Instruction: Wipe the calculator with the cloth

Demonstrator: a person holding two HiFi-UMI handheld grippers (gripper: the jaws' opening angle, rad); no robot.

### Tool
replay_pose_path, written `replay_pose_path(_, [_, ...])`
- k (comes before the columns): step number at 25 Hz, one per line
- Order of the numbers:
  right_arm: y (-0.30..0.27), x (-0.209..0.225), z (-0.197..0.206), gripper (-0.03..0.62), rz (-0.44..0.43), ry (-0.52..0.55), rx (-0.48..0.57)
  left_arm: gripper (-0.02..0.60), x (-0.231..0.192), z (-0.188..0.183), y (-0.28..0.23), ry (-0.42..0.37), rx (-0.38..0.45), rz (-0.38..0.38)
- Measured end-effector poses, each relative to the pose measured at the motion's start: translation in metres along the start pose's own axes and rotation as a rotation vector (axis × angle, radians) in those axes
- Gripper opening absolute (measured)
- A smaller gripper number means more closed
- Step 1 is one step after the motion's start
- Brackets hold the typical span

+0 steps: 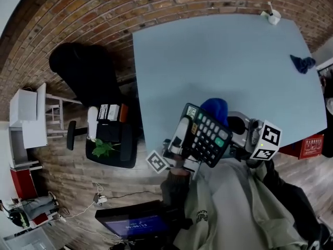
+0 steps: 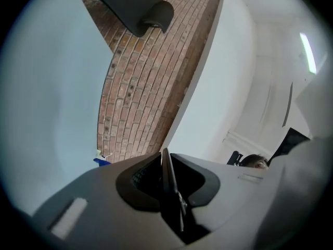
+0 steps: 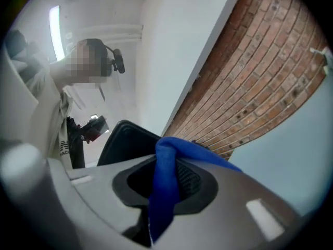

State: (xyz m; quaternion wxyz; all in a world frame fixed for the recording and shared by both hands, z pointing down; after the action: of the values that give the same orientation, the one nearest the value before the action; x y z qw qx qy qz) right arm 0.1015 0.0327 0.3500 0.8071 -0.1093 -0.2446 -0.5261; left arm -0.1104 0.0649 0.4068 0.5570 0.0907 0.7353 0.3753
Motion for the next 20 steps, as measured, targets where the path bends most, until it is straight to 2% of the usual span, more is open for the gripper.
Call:
replay_pose_path(4, [-0.013, -0.03, 0.024, 0.074, -0.17, 0.032, -0.165, 0.037, 0.002, -0.013, 0.006, 0.003, 0.03, 0.011])
replay_pose_path(6, [-0.017, -0.042, 0.034, 0.074, -0.199, 0.054, -0.199, 0.037, 0.005, -0.018, 0.006, -0.007, 0.029, 0.015])
replay_pose_path(10, [-0.018, -0.038, 0.032, 0.074, -0.178, 0.058, -0.175, 0.037, 0.005, -0.02, 0.007, 0.007, 0.027, 0.025])
replay_pose_path(15, [-0.014, -0.012, 0.006, 0.074, -0.012, 0.026, -0.029, 0.037, 0.006, -0.015, 0.002, 0.045, -0.016, 0.055])
replay_pose_path(17, [-0.013, -0.006, 0.001, 0.073, 0.027, 0.012, -0.002, 0.037, 0.006, -0.013, 0.001, 0.053, -0.027, 0.06])
replay_pose_path(20, [-0.015, -0.015, 0.008, 0.074, -0.032, 0.006, -0.054, 0.037, 0.004, -0.014, 0.003, 0.043, -0.008, 0.049])
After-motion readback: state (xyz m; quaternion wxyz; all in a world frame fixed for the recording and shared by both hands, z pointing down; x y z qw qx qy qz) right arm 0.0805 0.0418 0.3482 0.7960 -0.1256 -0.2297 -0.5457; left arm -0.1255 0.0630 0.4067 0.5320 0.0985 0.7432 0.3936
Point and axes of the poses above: the fingertips, and each gripper's own axes: y backward along the fingers, x to its right, z out of its underside, the point moved 10 cm from there along y, backward along the fingers, and after that the axes turned 9 degrees about z, right-handed, at the moved point
